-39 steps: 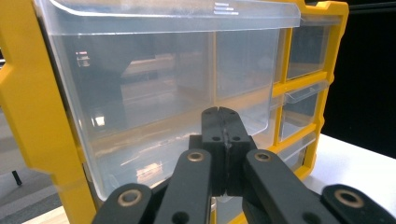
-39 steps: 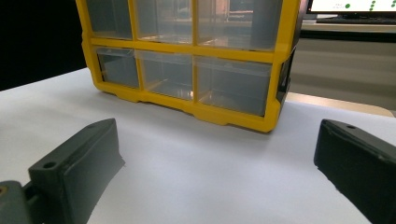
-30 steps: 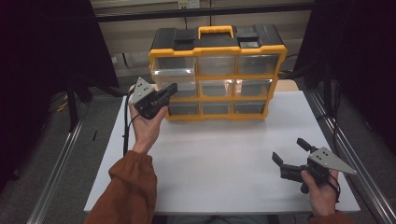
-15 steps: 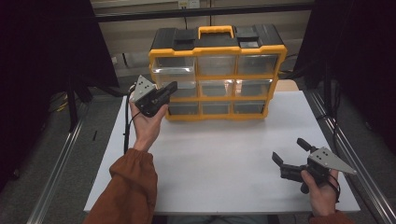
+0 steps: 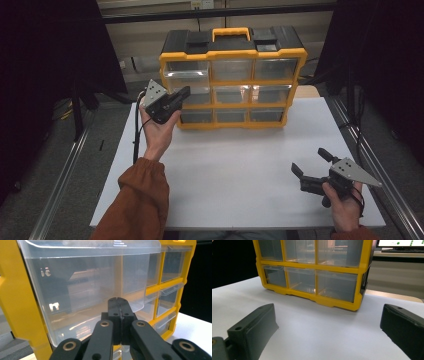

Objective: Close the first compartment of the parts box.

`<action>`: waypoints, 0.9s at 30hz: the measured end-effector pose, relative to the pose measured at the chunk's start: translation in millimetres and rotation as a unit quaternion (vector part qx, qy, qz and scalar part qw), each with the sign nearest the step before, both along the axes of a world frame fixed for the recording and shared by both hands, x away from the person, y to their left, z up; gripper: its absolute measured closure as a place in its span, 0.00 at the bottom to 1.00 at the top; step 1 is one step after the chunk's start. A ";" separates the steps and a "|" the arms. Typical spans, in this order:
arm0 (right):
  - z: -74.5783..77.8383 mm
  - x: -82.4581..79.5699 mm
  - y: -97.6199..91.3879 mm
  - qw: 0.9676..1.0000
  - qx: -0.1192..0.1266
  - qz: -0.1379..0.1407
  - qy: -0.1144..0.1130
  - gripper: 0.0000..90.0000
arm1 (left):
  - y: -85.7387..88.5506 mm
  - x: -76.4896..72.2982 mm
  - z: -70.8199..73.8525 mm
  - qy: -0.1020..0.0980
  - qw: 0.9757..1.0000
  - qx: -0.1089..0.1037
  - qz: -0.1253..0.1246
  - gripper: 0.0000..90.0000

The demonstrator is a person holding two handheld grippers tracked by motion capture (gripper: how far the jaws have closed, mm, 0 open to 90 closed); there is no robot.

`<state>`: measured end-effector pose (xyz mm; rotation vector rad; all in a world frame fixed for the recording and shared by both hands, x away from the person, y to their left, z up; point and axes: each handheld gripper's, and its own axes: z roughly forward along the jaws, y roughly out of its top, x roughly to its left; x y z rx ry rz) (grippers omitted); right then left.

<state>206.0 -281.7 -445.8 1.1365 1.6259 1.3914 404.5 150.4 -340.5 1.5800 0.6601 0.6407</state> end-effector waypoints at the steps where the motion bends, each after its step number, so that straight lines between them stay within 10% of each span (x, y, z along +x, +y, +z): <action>1: -0.1 0.1 -0.1 1.000 -0.001 0.001 0.000 0.00 | 0.0 0.7 -0.1 -0.001 1.000 0.001 0.001 1.00; 27: 0.0 -0.1 0.5 1.000 0.004 0.002 0.004 0.00 | -2.9 11.3 1.5 0.003 1.000 0.003 0.008 1.00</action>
